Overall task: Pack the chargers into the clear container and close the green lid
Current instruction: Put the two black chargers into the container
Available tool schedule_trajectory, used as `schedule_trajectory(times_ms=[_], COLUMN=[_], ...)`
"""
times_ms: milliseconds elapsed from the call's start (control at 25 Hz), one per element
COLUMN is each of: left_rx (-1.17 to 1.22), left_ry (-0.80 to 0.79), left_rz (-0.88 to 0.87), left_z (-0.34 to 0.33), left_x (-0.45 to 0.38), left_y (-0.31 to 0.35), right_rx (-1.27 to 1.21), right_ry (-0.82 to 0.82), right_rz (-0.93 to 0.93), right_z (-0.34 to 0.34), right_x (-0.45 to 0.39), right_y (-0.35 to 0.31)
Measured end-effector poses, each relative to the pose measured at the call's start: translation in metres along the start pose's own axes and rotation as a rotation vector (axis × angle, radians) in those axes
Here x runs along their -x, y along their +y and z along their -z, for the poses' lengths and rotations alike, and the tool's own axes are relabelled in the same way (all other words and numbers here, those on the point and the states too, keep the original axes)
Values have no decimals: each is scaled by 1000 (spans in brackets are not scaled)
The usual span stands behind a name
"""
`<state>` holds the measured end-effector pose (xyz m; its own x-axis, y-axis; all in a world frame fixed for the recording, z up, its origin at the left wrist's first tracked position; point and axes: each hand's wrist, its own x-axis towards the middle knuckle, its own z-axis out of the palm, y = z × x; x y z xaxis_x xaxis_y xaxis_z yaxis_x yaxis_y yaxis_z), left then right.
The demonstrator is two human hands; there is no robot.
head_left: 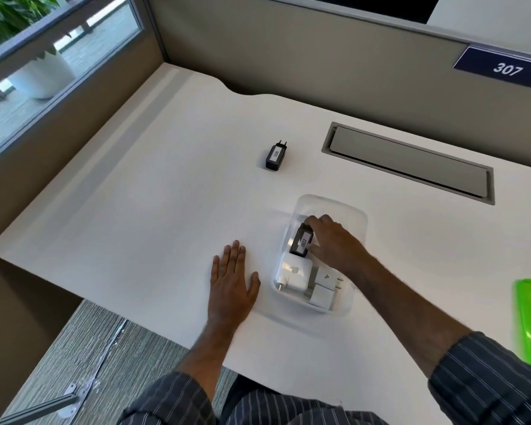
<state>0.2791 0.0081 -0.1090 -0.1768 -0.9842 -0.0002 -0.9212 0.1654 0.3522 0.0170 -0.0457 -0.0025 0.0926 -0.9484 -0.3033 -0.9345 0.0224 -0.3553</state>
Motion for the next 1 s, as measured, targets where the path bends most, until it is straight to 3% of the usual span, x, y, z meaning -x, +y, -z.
schedule_trajectory(times_ms=[80, 360, 840, 1000], left_rx=[3, 6, 16, 12], left_ry=[-2, 3, 2, -10], left_rz=[1, -4, -3, 2], left_z=[0, 0, 2, 3], left_x=[0, 1, 0, 0], left_y=[0, 0, 1, 2], right_rx=[-119, -230, -105, -187], right_ry=[-76, -36, 47, 188], right_rz=[-27, -36, -49, 5], right_z=[-4, -13, -17, -8], right_x=[-1, 0, -2, 1], right_y=[-2, 5, 7, 1])
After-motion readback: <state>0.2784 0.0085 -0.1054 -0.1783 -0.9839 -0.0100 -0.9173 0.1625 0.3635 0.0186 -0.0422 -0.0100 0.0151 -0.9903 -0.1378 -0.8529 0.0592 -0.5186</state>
